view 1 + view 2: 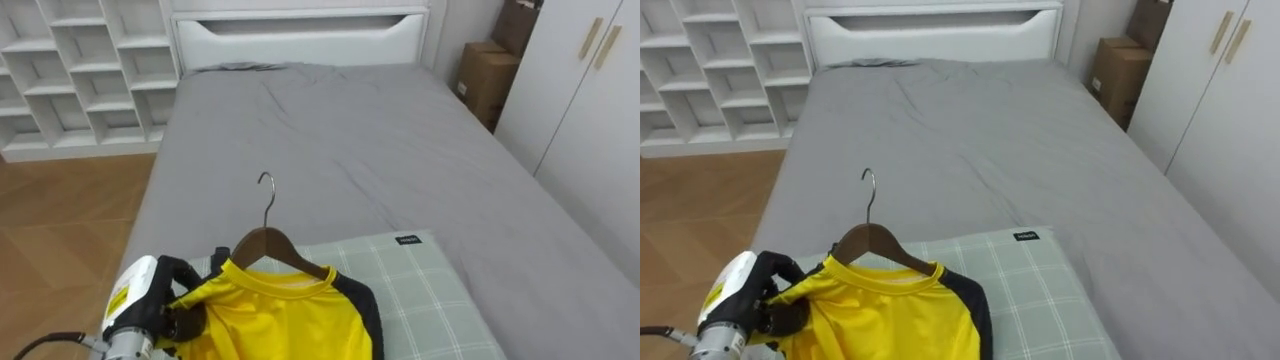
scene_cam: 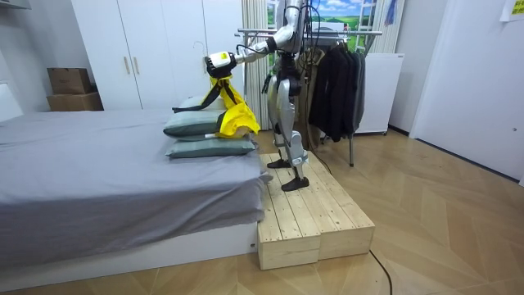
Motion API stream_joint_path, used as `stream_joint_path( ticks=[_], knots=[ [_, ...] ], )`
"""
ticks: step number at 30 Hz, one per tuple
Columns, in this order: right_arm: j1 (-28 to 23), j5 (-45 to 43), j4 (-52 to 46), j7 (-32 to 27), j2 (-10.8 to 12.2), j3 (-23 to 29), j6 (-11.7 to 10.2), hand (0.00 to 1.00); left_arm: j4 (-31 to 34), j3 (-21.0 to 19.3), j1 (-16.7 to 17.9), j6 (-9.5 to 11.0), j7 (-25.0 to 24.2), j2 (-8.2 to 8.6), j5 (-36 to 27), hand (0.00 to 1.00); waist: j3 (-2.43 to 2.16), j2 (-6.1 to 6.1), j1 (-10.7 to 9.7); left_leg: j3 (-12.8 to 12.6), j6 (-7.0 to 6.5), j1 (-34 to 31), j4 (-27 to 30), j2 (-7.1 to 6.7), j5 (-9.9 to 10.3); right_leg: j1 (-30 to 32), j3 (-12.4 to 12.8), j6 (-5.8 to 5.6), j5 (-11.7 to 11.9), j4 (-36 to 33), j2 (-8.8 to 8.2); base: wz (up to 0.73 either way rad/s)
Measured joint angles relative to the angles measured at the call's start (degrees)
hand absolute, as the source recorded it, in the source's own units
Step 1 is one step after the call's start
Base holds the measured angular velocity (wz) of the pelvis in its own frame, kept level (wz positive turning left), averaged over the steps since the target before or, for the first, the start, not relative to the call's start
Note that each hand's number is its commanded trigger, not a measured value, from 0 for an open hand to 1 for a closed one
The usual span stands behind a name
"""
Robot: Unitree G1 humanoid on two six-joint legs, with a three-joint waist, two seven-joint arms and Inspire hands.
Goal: Hang clothes
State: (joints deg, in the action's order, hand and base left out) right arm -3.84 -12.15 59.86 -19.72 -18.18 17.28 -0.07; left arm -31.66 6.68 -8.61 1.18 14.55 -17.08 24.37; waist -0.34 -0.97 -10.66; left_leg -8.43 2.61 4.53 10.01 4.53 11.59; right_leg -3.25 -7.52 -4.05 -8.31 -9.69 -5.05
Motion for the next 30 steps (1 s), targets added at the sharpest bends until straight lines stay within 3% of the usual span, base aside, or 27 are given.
stream_joint_path(
  ticks=[6, 13, 18, 23, 30],
  knots=[
    [-0.29, -9.22, -12.37, -5.32, -0.96, 1.11, -1.12, 0.0, 2.83, -1.9, 0.26, -0.08, -0.04, -0.34, 0.01, 1.0, -0.02, -0.27, 0.12, -0.31, -0.01, 0.32, -0.3, -0.03, -0.01, 0.05, 0.38, 0.0, 0.0, -0.09, 0.0, -0.02],
    [-1.32, -17.48, -27.67, -7.09, -0.72, 0.79, -1.59, 0.0, 4.11, -2.4, 0.99, -0.49, -0.67, -0.94, -0.12, 1.0, 0.17, -0.71, 0.32, -0.81, -0.01, 1.12, -0.38, 0.05, -0.01, 0.28, 0.74, 0.0, 0.0, -0.88, 0.0, -0.04],
    [-1.6, -20.32, -39.19, -8.23, -0.41, -0.54, -2.02, 0.0, 6.51, -2.43, 2.11, -0.51, -1.66, -0.91, 0.0, 1.0, 0.28, -0.98, 2.0, -2.11, -0.01, 0.9, -0.39, 0.03, -0.01, 0.8, 1.85, -0.04, -0.02, -0.25, 0.02, -0.12],
    [-1.51, -21.33, -43.62, -9.7, -0.42, -1.53, -2.99, 0.0, 7.46, -2.43, 2.13, -0.5, -2.47, -0.91, 0.0, 1.0, 0.28, -0.98, 3.08, -2.21, -0.01, 1.1, -0.41, 0.03, -0.01, 0.77, 2.01, -0.03, -0.02, -0.67, 0.02, -0.01],
    [-0.98, -24.61, -51.25, -6.94, -0.48, -7.23, -2.25, 0.0, 8.61, -2.2, 2.72, -1.14, -3.9, -0.89, 0.08, 1.0, 0.31, -0.8, 3.62, -2.52, -0.01, 0.97, -0.61, 0.1, 0.0, 1.23, 2.34, -0.03, -0.02, -1.03, 0.14, -0.01]
  ],
)
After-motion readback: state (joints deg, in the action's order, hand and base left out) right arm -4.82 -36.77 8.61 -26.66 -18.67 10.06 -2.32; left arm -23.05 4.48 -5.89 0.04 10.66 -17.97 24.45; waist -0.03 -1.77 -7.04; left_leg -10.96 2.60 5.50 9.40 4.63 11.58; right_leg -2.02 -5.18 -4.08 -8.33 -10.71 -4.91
